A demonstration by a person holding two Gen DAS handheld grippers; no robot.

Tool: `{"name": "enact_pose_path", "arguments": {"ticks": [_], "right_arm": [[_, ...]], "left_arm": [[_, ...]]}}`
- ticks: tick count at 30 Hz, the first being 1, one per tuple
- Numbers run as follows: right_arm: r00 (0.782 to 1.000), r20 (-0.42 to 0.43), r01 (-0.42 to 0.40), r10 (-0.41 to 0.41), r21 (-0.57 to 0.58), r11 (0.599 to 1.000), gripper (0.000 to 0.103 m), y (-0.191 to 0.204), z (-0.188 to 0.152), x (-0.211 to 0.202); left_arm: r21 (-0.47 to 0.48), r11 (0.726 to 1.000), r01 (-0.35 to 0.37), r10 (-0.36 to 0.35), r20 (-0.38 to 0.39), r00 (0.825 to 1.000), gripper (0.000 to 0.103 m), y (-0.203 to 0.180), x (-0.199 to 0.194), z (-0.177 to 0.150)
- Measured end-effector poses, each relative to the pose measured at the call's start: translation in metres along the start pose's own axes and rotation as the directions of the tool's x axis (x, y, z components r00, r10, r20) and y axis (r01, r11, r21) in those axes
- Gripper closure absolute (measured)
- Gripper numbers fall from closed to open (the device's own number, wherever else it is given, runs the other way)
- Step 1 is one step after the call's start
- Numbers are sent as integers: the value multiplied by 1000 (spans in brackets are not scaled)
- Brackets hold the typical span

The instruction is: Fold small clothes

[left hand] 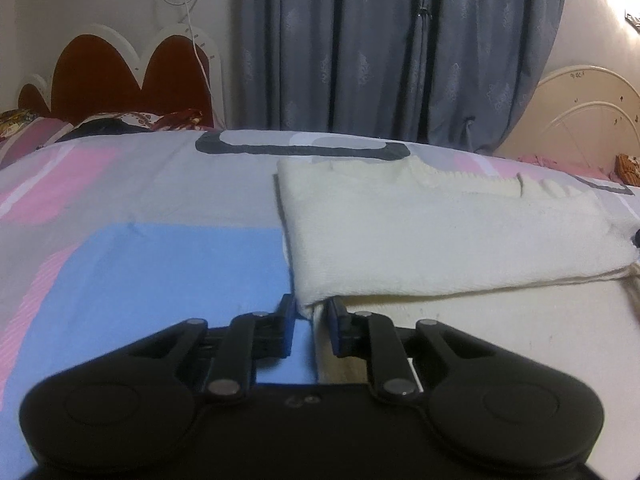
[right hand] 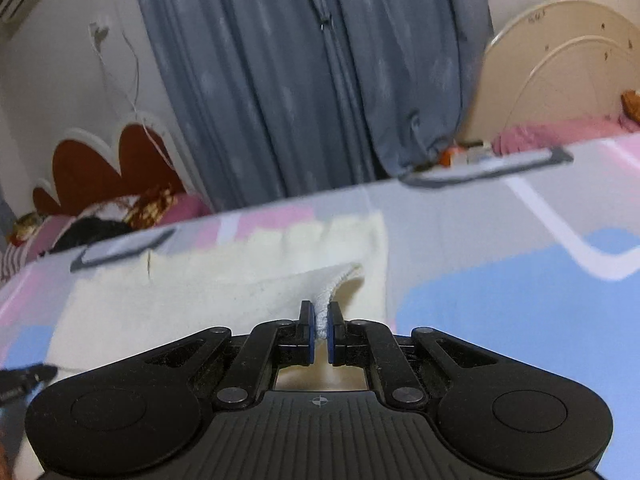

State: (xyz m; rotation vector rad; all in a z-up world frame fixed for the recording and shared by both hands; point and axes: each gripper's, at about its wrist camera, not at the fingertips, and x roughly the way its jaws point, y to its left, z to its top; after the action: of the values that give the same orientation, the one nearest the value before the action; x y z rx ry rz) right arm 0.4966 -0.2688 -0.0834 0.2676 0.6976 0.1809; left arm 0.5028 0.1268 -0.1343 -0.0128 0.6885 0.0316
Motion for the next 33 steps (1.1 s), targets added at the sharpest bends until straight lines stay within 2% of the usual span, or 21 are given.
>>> {"name": "enact_pose_path", "arguments": {"ticks": [4, 9, 11, 12, 14, 15, 16, 17, 19, 21, 23, 24, 26, 29, 30, 31, 33], "right_arm": [[1000, 21, -13, 13, 1, 1000, 98, 0, -3, -10], [998, -64, 26, -26, 12, 1000, 98, -9, -13, 9], [997, -67, 28, -28, 5, 1000, 98, -10, -18, 8], [997, -65, 29, -29, -3, 1000, 98, -9, -18, 7], [996, -56, 61, -62, -24, 998, 96, -7, -16, 2], [994, -20, 103, -104, -31, 994, 83, -6, -15, -5], [992, 47, 121, -119, -36, 992, 76, -5, -14, -17], [993, 83, 84, -82, -25, 996, 73, -4, -12, -23], [998, 53, 18, -18, -6, 1000, 74, 4, -8, -15], [999, 16, -33, 34, -45, 998, 74, 26, -9, 3], [998, -22, -66, 64, -104, 992, 74, 49, -15, 23], [998, -36, -65, 61, -129, 990, 74, 56, -20, 30], [999, -31, -41, 37, -157, 987, 74, 54, -25, 35], [995, 17, 101, -100, -121, 987, 74, 19, -22, 29], [995, 15, 102, -102, -74, 992, 84, 6, -19, 29], [996, 4, 93, -93, -45, 995, 86, 0, -15, 30], [996, 36, 87, -84, -65, 994, 86, 11, -3, 32]], "left_arm": [[-5, 1000, 2, -2, -4, 1000, 87, 1, 1, 0], [13, 1000, -2, 2, -9, 1000, 86, -1, 0, 1], [44, 999, -11, 11, -6, 1000, 81, -3, 0, 0], [53, 998, -17, 17, -6, 1000, 76, -4, -2, 0], [40, 998, -50, 49, 30, 998, 44, -2, -16, 1], [38, 999, -39, 35, 88, 995, 40, -2, -27, 2], [47, 999, -20, 14, 121, 993, 41, -5, -34, 4], [62, 998, 0, -8, 129, 992, 41, -11, -35, 8], [99, 994, 53, -66, 128, 990, 42, -32, -26, 18], [121, 988, 97, -108, 85, 991, 42, -54, -6, 24], [131, 985, 108, -114, 36, 993, 40, -65, 14, 23], [130, 987, 95, -99, 25, 995, 40, -64, 21, 20], [107, 988, 111, -117, 50, 992, 40, -49, 21, 13], [92, 992, 82, -86, 45, 995, 39, -31, 18, 14], [82, 993, 87, -90, 32, 995, 39, -28, 19, 18], [75, 993, 89, -91, 31, 995, 41, -29, 19, 24], [87, 993, 80, -87, 84, 993, 38, -34, 18, 40]]}}
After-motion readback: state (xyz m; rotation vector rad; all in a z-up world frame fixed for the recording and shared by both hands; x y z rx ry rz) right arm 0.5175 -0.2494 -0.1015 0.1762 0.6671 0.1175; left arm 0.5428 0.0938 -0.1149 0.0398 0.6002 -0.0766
